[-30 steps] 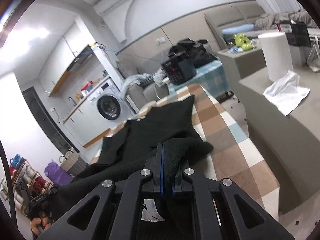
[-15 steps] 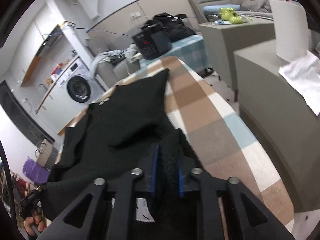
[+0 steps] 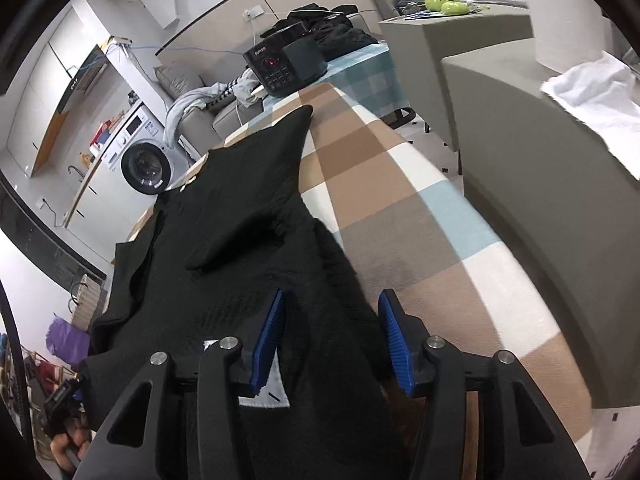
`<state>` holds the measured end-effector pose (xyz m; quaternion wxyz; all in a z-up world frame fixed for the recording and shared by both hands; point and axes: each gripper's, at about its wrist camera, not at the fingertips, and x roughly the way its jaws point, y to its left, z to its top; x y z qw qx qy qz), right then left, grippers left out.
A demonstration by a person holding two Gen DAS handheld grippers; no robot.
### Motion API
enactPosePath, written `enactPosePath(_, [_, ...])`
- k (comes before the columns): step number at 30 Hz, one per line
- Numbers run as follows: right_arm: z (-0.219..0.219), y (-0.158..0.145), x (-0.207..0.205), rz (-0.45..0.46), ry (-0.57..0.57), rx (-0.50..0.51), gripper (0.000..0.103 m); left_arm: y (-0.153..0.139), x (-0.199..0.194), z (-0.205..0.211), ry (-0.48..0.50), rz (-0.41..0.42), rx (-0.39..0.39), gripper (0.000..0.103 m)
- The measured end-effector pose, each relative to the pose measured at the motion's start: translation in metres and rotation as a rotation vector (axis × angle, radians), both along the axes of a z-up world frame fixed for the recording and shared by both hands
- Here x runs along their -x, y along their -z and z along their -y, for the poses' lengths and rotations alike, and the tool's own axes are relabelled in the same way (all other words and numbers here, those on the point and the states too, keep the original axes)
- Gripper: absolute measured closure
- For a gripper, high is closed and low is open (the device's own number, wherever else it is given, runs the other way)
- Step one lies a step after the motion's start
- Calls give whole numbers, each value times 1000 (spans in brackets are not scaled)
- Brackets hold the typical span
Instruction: Fold small clothes
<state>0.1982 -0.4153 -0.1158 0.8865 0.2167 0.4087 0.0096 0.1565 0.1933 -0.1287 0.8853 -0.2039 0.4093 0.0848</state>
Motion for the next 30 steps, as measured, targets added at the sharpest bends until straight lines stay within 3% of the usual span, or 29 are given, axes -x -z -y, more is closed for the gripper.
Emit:
enactPosePath(8, [-9,2,-10,-8,3,16,52,8,-34,5,11,-13,-14,40])
enactPosePath(11, [-11,1,-11,-8,0,35,53,10,-40,7,25,-1,-6,57])
enactPosePath(13, [-16,0,-13,-14,-17,70,60,10,-42,10,44,3,-14,83])
enactPosePath(14, [-20,0,-14,-18,-27,88,62,10,-42,12,58,2,-14,85])
enactPosePath(19, [-27,2,-11,-28,-50,135,80,10,-36,19,76,-8,-43,89])
enactPosePath(30, [-28,0,10,-43,-69,126,85,11,14,24,86,-17,-41,90])
